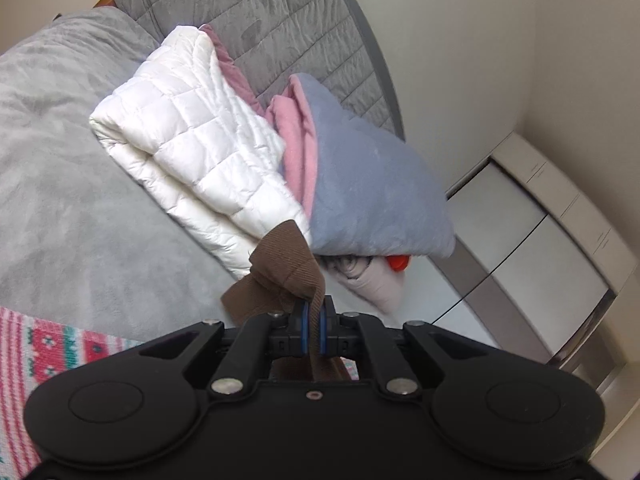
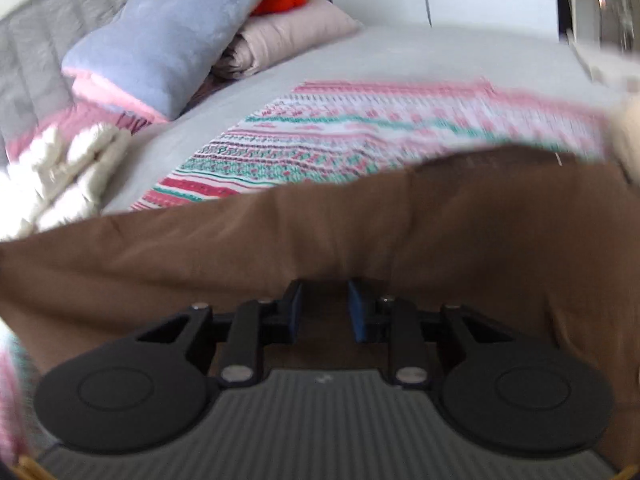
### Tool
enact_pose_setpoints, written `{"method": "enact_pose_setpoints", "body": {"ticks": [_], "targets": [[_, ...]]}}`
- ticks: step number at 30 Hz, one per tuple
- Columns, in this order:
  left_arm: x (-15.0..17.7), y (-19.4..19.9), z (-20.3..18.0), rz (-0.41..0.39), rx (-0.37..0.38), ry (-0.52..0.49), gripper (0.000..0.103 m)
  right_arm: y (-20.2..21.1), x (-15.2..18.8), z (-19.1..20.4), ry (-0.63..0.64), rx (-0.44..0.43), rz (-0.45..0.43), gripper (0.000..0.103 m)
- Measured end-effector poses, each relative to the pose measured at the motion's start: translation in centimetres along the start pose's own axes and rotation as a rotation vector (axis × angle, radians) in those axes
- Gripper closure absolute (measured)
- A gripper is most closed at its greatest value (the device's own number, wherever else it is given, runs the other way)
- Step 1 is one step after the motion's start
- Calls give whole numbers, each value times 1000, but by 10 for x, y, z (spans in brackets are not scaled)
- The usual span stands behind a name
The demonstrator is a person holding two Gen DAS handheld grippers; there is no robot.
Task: Fold large clothes
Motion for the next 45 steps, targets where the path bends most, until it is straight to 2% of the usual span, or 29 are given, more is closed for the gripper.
{"method": "enact_pose_setpoints", "body": {"ticks": [2, 4, 9, 15, 20, 24, 28, 30, 32, 33, 34, 35, 36, 37, 38, 41, 43, 45], "targets": [[-3, 4, -13, -21, 45, -4, 98, -2, -9, 2, -7, 7, 22, 78], [-7, 9, -29, -36, 99, -19, 98, 2, -14, -3, -37, -21, 21, 75], [-17, 27, -84, -47, 243, -104, 98, 34, -26, -44, -265, -201, -9, 50], [-17, 41, -188, 2, 448, -219, 98, 91, -28, -99, -367, -245, -37, 36], [20, 49, -284, 89, 585, -327, 98, 142, -18, -154, -421, -249, -74, 27], [78, 58, -345, 199, 674, -409, 98, 179, -4, -203, -493, -258, -116, 20], [151, 69, -379, 358, 739, -476, 97, 214, 17, -264, -609, -236, -176, 16], [190, 74, -385, 492, 782, -513, 94, 229, 32, -298, -684, -215, -214, 14], [227, 79, -384, 661, 831, -559, 89, 239, 53, -332, -778, -209, -240, 14], [241, 84, -382, 713, 842, -590, 87, 244, 65, -351, -827, -204, -249, 14], [250, 87, -379, 739, 849, -619, 77, 246, 77, -366, -875, -201, -255, 14], [253, 90, -375, 744, 856, -640, 59, 247, 88, -380, -920, -206, -260, 13], [253, 92, -371, 734, 856, -656, 49, 247, 98, -392, -958, -220, -260, 13], [248, 91, -368, 717, 850, -662, 35, 245, 106, -402, -991, -233, -250, 13], [240, 89, -363, 702, 849, -659, 30, 244, 111, -410, -1016, -245, -241, 13], [212, 68, -346, 690, 796, -637, 30, 243, 115, -417, -1022, -322, -247, 13], [196, 51, -328, 656, 701, -647, 30, 238, 113, -412, -998, -355, -226, 14], [181, 31, -311, 617, 588, -673, 30, 226, 105, -397, -943, -362, -179, 24]]}}
Point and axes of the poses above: each gripper's, at about its wrist camera, not at the fingertips, and y roughly against the way its jaws point, z to its left, x to its underside, the point moved 3 cm from there along -y, roughly the way its jaws point, and after that the axes turned 3 degrees about -y, right-handed, at the moved point
